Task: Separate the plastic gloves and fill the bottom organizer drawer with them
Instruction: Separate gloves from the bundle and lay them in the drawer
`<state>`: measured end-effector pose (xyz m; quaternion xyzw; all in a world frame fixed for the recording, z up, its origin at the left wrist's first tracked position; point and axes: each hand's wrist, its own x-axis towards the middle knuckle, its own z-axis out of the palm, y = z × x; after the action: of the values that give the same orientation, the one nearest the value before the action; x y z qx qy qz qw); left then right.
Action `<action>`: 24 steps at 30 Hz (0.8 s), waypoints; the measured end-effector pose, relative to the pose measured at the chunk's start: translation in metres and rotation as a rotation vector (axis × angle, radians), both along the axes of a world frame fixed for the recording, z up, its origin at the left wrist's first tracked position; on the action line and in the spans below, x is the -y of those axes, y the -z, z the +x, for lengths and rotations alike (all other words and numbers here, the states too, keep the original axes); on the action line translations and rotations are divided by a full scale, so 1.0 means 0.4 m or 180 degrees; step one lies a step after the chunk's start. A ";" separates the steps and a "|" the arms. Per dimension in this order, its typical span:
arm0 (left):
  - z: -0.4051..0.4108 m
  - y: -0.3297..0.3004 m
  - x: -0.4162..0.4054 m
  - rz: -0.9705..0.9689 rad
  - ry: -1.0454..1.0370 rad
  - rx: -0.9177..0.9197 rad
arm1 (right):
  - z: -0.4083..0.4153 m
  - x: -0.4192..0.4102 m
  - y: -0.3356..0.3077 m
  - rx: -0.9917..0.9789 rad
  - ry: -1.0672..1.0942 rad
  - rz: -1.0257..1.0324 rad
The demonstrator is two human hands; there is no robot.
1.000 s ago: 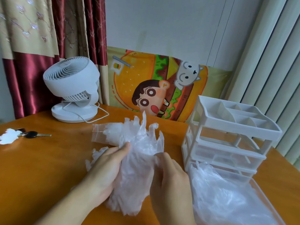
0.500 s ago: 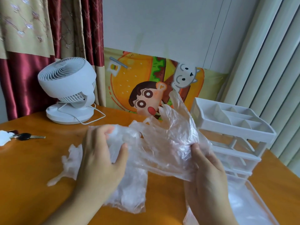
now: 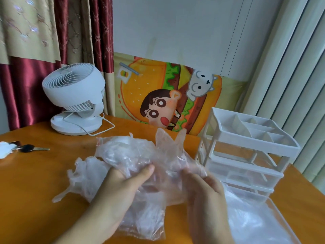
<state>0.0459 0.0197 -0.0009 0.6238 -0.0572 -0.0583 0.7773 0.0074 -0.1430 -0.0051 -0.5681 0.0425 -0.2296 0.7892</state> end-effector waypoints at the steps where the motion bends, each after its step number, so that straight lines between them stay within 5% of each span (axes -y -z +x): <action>1: 0.001 -0.008 -0.008 0.0051 -0.0103 0.0095 | -0.001 0.009 -0.003 0.0024 -0.0050 -0.0152; 10: -0.004 -0.028 -0.017 0.1471 0.0241 0.0860 | -0.010 0.057 -0.018 -0.0328 -0.0253 -0.1164; 15: -0.006 -0.034 -0.026 0.1169 0.0071 0.0722 | -0.002 0.053 -0.003 -0.0228 0.0339 -0.1240; 24: 0.011 -0.004 -0.026 0.0738 -0.0008 0.0655 | -0.006 0.047 -0.004 -0.0321 0.0310 -0.0806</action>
<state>0.0504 0.0301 0.0005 0.7121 -0.1288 0.0006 0.6901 0.0049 -0.1618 -0.0036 -0.6711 0.0803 -0.2423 0.6960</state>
